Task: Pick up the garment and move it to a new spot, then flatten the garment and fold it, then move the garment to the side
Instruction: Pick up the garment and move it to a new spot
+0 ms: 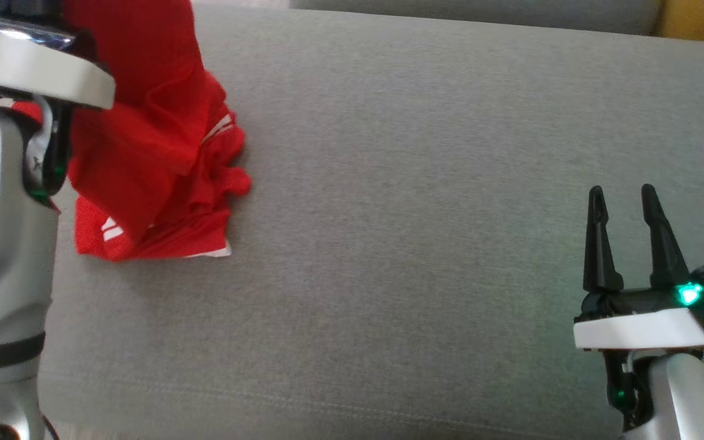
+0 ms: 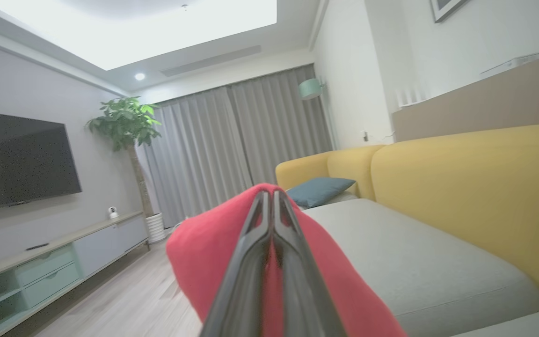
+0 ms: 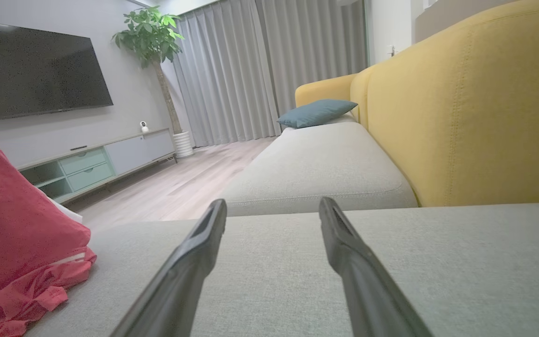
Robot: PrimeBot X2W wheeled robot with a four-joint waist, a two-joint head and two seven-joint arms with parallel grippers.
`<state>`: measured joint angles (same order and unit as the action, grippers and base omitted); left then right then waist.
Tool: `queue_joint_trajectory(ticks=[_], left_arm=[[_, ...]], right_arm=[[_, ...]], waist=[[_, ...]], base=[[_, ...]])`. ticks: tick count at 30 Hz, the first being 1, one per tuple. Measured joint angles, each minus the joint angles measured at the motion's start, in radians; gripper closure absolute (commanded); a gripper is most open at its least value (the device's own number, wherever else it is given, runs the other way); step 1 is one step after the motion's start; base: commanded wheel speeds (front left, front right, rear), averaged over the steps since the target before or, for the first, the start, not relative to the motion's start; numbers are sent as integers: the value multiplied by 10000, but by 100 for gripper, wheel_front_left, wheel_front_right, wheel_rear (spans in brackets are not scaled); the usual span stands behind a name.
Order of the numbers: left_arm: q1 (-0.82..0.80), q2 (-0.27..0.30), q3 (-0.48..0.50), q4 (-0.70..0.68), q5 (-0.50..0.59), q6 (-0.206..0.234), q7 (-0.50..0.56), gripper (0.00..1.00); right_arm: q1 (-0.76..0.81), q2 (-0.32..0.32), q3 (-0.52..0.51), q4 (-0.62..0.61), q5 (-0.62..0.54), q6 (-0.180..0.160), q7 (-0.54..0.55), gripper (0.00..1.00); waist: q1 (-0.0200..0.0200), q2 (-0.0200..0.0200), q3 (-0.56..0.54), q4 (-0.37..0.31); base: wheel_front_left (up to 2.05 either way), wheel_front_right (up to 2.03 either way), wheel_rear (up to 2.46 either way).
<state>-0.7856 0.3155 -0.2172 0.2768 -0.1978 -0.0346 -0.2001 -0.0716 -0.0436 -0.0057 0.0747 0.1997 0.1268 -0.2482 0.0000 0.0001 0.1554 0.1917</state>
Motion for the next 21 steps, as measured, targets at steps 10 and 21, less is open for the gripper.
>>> queue_joint_trajectory(ticks=[10, 21], left_arm=[[12, -570, -1039, -2173, 2, -12, 1087, 100], [-1137, -1678, -2213, -1501, 205, -67, 1266, 100]], right_arm=[[-286, 0, 96, -134, 378, 0, -25, 0], [-1336, -6, 545, -755, 991, 0, -29, 0]], waist=[[0, 0, 16, -1211], [0, 0, 581, -3396]], base=[[0, 0, 0], [0, 0, 0]])
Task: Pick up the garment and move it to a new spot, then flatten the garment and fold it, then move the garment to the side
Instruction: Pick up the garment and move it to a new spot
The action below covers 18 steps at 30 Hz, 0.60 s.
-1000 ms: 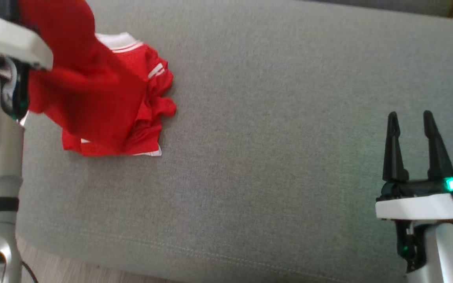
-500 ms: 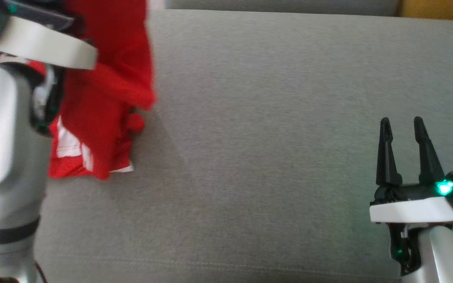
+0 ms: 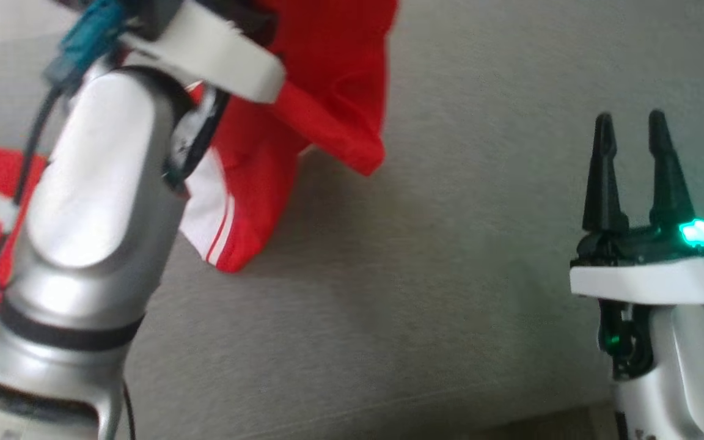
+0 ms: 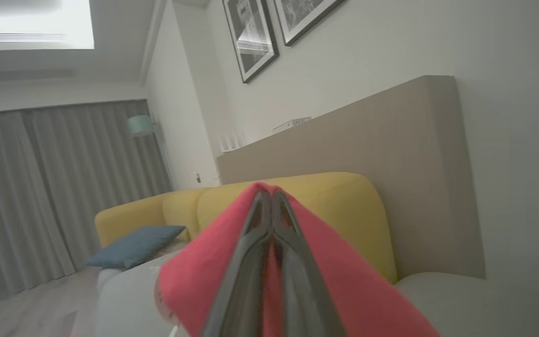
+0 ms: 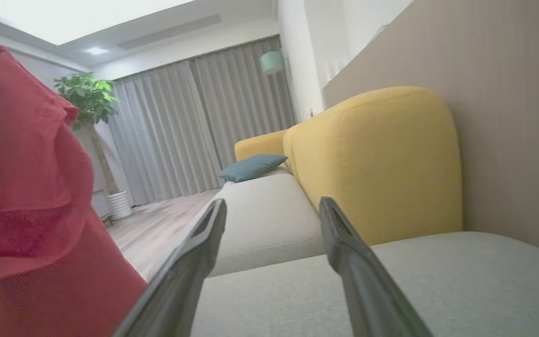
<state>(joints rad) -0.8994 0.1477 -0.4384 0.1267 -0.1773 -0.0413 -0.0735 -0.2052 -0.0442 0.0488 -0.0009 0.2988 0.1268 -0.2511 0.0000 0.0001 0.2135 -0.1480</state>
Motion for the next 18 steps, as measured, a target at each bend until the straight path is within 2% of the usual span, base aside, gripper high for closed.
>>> queue_joint_trajectory(ticks=[3, 4, 9, 10, 11, 12, 15, 18], left_arm=[[-414, -318, -151, 746, 150, 29, -274, 100], [-414, -318, -151, 746, 150, 29, -274, 100], [-1223, -769, -466, 2374, 211, 150, -734, 100], [-1313, -834, -583, 2761, 213, 148, -738, 62], [-1330, -886, -725, 3122, 211, 148, -771, 16], [-1310, -938, -892, 3524, 205, 146, -780, 0], [-1110, -1035, -1471, 4462, 100, -2, -786, 0], [-710, -1066, -1977, 5014, 33, -130, -1072, 0]], right_arm=[[-199, -2, 79, -140, 219, 0, 0, 0], [-199, -2, 79, -140, 219, 0, 0, 0], [-418, -2, 165, -230, 535, 0, 0, 0], [-421, -2, 155, -230, 558, 0, 0, 0], [-422, -2, 150, -228, 602, 0, 0, 0], [-422, -2, 136, -228, 635, 0, 0, 0], [-422, -2, 105, -224, 635, 0, 0, 0], [-424, -2, 69, -199, 633, -2, 0, 0]], waist=[[0, 0, 274, -650], [0, 0, 274, -650], [0, 0, 766, -1674], [0, 0, 858, -1857], [0, 0, 942, -2020], [0, 0, 1026, -2173], [0, 0, 1239, -2461], [0, 0, 1316, -2475]], base=[[0, 0, 0], [0, 0, 0], [0, 0, 0], [0, 0, 0], [0, 0, 0], [0, 0, 0], [0, 0, 0], [0, 0, 0]])
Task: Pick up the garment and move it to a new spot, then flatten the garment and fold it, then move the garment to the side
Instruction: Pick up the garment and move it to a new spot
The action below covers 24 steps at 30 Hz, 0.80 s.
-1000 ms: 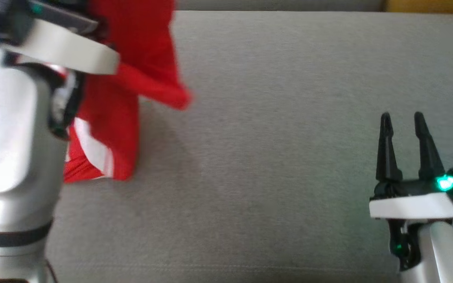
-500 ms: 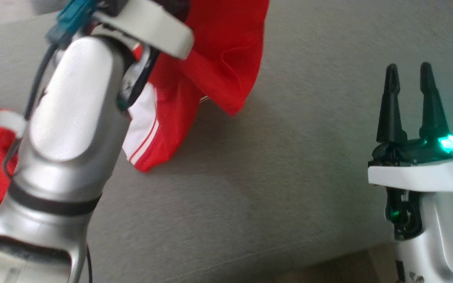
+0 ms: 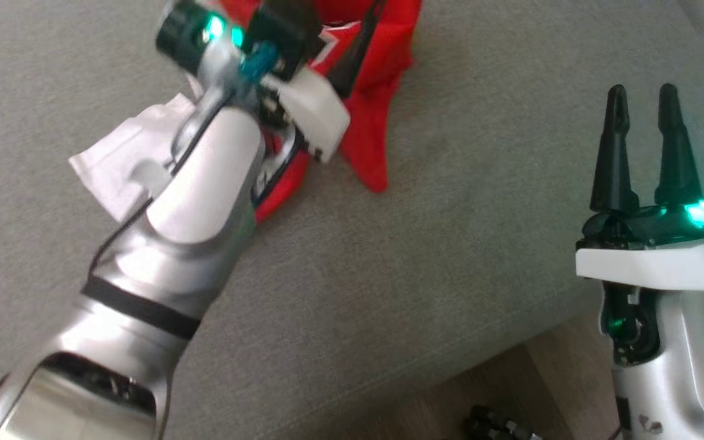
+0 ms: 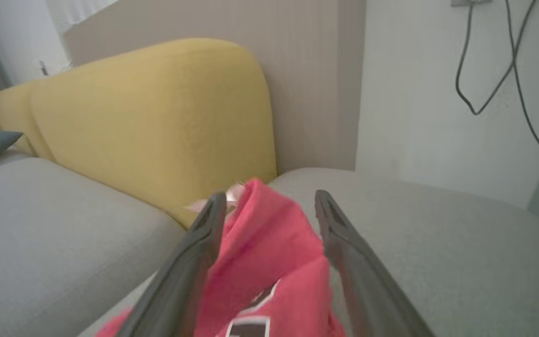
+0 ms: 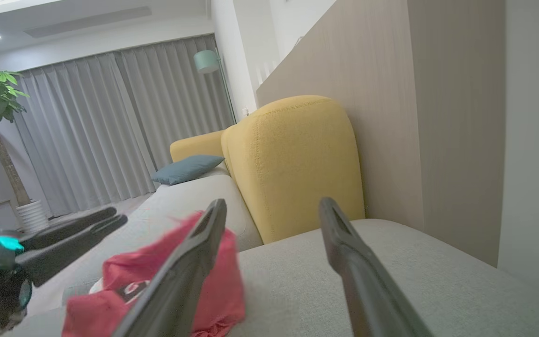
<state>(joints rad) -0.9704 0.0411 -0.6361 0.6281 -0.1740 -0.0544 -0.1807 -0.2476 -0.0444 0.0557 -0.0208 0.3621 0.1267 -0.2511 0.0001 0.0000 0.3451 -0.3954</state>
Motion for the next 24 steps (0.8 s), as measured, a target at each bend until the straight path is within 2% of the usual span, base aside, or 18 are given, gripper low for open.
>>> queue_joint_trajectory(ticks=[7, 13, 15, 20, 24], left_arm=[[252, 63, 360, 403, -382, 324, -598, 0], [705, 606, 1162, -251, -673, 825, -690, 0], [1315, 844, 1490, -853, -777, 999, -692, 0], [3733, 1423, 2313, -2694, -1093, 1089, -757, 0], [5895, 1613, 2790, -3818, -1141, 1319, -757, 0]], right_arm=[[-48, 2, -167, 21, -290, 2, 0, 0], [18, 0, -288, 161, -754, 2, 0, 0], [194, -2, -309, 217, -907, 2, 0, 0], [704, -2, -336, 391, -1279, 2, 0, 0], [1011, 0, -297, 631, -1467, 2, 0, 0]], waist=[[0, 0, -198, 740], [0, 0, -641, 1699], [0, 0, -847, 2045], [0, 0, -1426, 2930], [-1, 0, -1869, 3622]], base=[[0, 0, 0], [0, 0, 0], [0, 0, 0], [0, 0, 0], [0, 0, 0]])
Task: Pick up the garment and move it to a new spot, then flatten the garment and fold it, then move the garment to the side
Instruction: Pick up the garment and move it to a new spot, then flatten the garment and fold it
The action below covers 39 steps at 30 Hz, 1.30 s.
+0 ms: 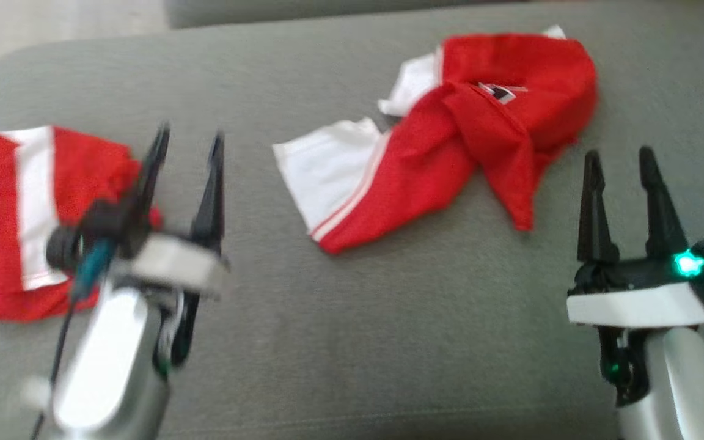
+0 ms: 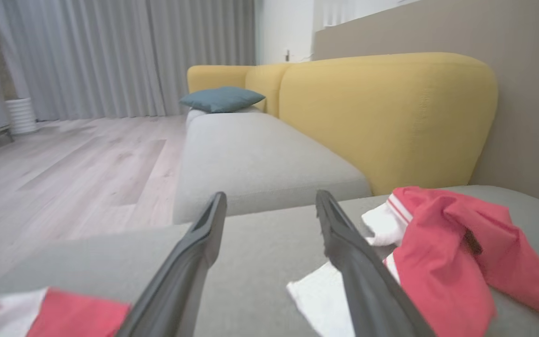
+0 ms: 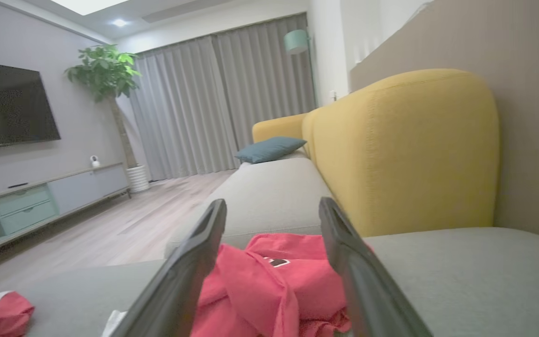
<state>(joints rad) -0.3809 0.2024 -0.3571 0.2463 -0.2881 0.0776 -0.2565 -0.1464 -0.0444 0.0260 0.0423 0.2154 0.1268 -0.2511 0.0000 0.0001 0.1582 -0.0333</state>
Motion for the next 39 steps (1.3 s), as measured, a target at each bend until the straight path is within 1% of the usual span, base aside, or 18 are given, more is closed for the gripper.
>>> queue_joint_trajectory(ticks=[3, 6, 9, 12, 17, 20, 22, 25, 26, 30, 34, 36, 39], left_arm=[[1267, -115, 290, -650, -52, 121, -2, 0], [2183, -391, 562, -909, -52, 293, 0, 0], [2822, -748, 828, -1112, -44, 282, 0, 0], [3005, -872, 863, -1162, 12, 219, 0, 0], [2917, -1108, 1116, -1168, 261, -71, 0, 0], [2899, -1218, 1108, -1080, 328, -182, 0, 0], [2847, -1256, 1110, -926, 332, -263, 0, 0], [2687, -1386, 1076, -734, 407, -374, 0, 0], [2569, -1448, 957, -575, 422, -439, 0, 0], [2473, -1507, 683, -408, 418, -510, 0, 0], [2414, -1532, 391, -274, 343, -439, 0, 0], [2299, -1532, 65, -268, 121, -405, 0, 0], [2186, -1563, -385, -291, -109, -230, 0, 0]], right_arm=[[265, 0, 2, 111, -33, 0, 0, 0], [447, 0, 82, 295, -63, 0, 0, 0], [582, 0, 228, 395, -123, 0, 0, 0], [584, 0, 268, 424, -134, 0, 0, 0], [578, -2, 359, 629, -353, 0, 0, 0], [468, -6, 861, 986, -685, 0, 180, 0], [105, -4, 1118, 1337, -790, 0, 650, 0], [-942, -15, 1177, 2023, -972, 0, 1407, 0], [-1678, -111, 1264, 2598, -1124, 0, 1873, 0], [-2799, -487, 1266, 3983, -1110, 0, 2853, 0], [-3773, -986, 1277, 5283, -1066, 0, 3868, 0], [-4253, -1229, 1392, 5770, -888, 0, 4299, 0], [-4848, -1563, 1624, 6406, -585, 0, 4863, 0]], waist=[[0, 0, -324, 436], [0, 0, -629, 763], [0, 0, -837, 986], [0, 0, -892, 1091], [0, 0, -812, 1318], [0, 0, -700, 1533], [0, 0, -591, 1703], [0, 0, -397, 2003], [0, 0, -258, 2259], [0, 0, 47, 2836], [0, 0, 393, 3409], [0, 0, 568, 3673], [0, 0, 778, 4048]], base=[[0, 0, 0], [0, 0, 0], [0, 0, 0], [0, 0, 0], [0, 0, 0], [0, 0, 0], [0, 0, 0], [0, 0, 0], [0, 0, 0], [0, 0, 0], [0, 0, 0], [0, 0, 0], [0, 0, 0]])
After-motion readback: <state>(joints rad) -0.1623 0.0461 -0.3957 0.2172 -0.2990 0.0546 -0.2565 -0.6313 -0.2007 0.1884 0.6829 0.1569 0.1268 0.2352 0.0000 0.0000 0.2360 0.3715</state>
